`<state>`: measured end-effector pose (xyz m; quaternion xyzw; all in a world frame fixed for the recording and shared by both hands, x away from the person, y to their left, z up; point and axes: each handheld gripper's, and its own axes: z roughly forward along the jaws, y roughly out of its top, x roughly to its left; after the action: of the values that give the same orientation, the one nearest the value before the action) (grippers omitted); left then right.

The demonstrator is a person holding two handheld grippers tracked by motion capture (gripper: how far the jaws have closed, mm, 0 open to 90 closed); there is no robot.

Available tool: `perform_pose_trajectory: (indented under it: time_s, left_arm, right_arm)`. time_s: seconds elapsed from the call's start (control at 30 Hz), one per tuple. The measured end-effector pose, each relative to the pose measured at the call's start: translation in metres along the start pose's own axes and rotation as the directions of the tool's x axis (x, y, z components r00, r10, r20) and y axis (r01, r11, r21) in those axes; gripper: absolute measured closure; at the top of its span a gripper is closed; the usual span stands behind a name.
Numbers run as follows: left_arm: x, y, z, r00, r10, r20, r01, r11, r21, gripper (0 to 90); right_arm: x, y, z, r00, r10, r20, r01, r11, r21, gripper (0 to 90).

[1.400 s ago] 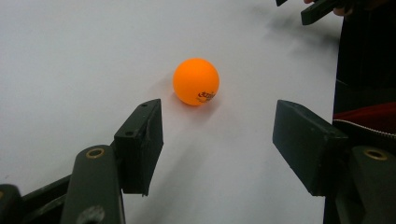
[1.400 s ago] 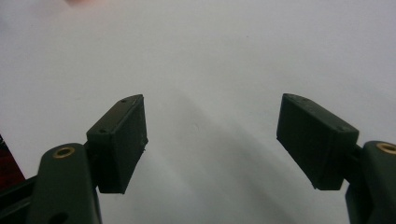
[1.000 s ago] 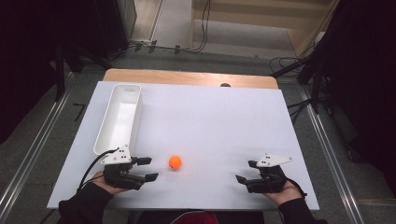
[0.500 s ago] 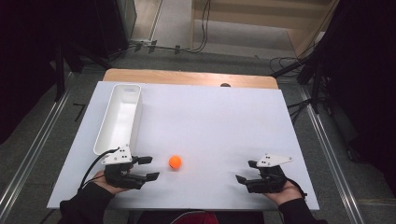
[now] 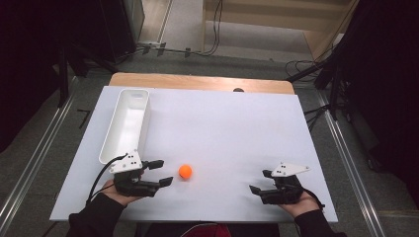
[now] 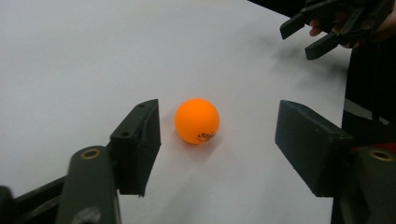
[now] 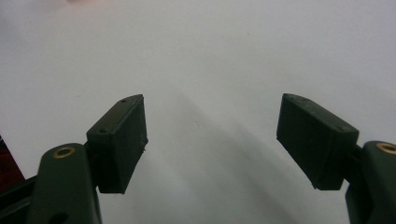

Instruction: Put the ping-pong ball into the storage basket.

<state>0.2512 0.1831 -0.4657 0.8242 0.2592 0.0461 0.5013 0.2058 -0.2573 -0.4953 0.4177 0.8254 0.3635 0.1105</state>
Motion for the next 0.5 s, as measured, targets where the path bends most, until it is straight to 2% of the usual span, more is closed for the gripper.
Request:
perform_pose_trajectory:
  time_s: [0.07,0.1,0.5]
  left_arm:
    - [-0.0015,0.0008,0.0011,1.0,-0.001,0.005,0.001,1.0,0.006,30.3]
    - [-0.0019,0.0014,0.0017,1.0,-0.003,0.004,0.003,0.9999,0.011,26.5]
    - [-0.0048,0.005,0.0078,0.9999,-0.008,-0.014,0.008,1.0,0.002,24.0]
  right_arm:
    - [-0.0002,0.0,0.0,1.0,-0.001,0.001,0.001,1.0,0.0,23.1]
    - [-0.0001,-0.0001,0.0,1.0,-0.001,0.001,0.001,1.0,0.0,23.1]
    - [0.0,-0.0003,0.0004,1.0,-0.003,0.002,0.003,1.0,0.002,23.1]
